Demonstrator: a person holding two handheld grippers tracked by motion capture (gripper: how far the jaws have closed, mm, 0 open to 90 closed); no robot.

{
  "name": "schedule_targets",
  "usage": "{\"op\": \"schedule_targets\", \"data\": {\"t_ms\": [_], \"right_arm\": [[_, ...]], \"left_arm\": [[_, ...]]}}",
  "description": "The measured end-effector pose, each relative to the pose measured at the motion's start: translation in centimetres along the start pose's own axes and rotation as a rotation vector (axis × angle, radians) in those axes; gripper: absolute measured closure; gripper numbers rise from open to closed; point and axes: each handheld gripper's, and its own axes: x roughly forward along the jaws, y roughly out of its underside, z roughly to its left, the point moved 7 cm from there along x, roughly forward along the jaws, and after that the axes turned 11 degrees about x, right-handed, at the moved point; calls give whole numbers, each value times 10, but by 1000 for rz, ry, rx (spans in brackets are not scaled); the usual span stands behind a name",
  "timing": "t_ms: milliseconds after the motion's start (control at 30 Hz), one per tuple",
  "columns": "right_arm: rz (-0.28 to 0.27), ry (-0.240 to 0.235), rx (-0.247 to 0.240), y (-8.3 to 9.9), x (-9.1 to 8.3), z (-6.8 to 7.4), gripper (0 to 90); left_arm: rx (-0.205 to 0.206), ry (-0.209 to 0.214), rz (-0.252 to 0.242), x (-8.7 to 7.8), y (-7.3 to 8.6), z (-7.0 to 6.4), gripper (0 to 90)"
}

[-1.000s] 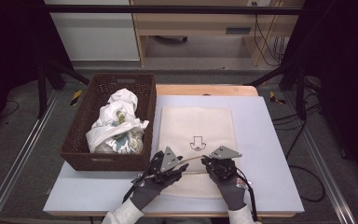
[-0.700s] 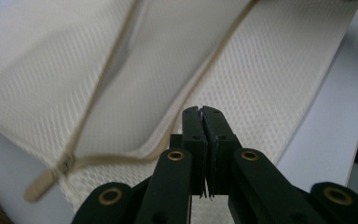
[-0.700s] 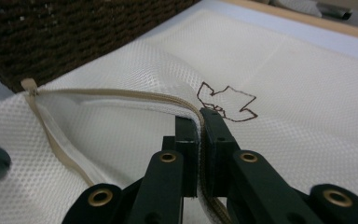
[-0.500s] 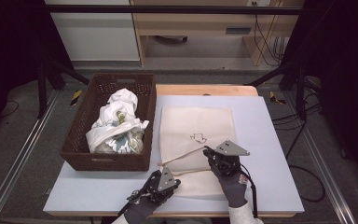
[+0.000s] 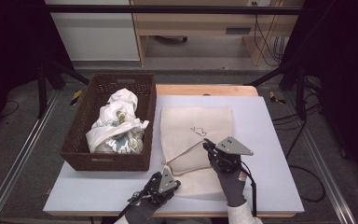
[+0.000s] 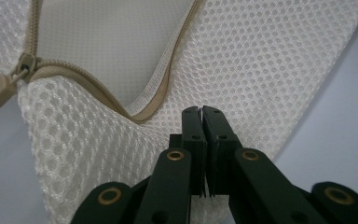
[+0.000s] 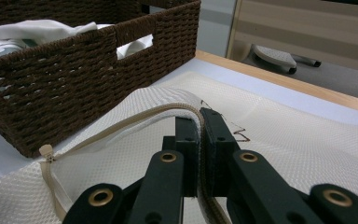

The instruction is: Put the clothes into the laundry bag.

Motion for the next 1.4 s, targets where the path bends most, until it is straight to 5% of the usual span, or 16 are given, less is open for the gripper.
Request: {"op": "schedule_targets", "data": {"t_ms": [167, 467, 633, 767, 933, 1100, 1200, 1400], "right_arm": [[18, -6, 4, 5, 1, -1, 861], [37, -8, 9, 11, 2, -5, 860], [42, -7, 13, 11, 2, -6, 861], [51, -6, 12, 12, 3, -5, 860], [53, -2, 13, 13, 3, -7, 860], [58, 0, 14, 14, 4, -8, 860], [62, 0, 14, 15, 4, -9, 860], [69, -3, 17, 15, 5, -9, 860]], "left_arm": [[-2, -11, -30, -12, -6, 3, 788], [-32, -94, -185, -70, -34, 30, 525], [-29, -195, -213, -105, -43, 60, 433], [-78, -252, -224, -134, -44, 101, 399], [-132, -360, -185, -161, -38, 161, 369], [-139, -440, -125, -163, -26, 206, 319], [-130, -458, -70, -154, -19, 220, 295], [-108, -428, 17, -126, -6, 236, 231]]}}
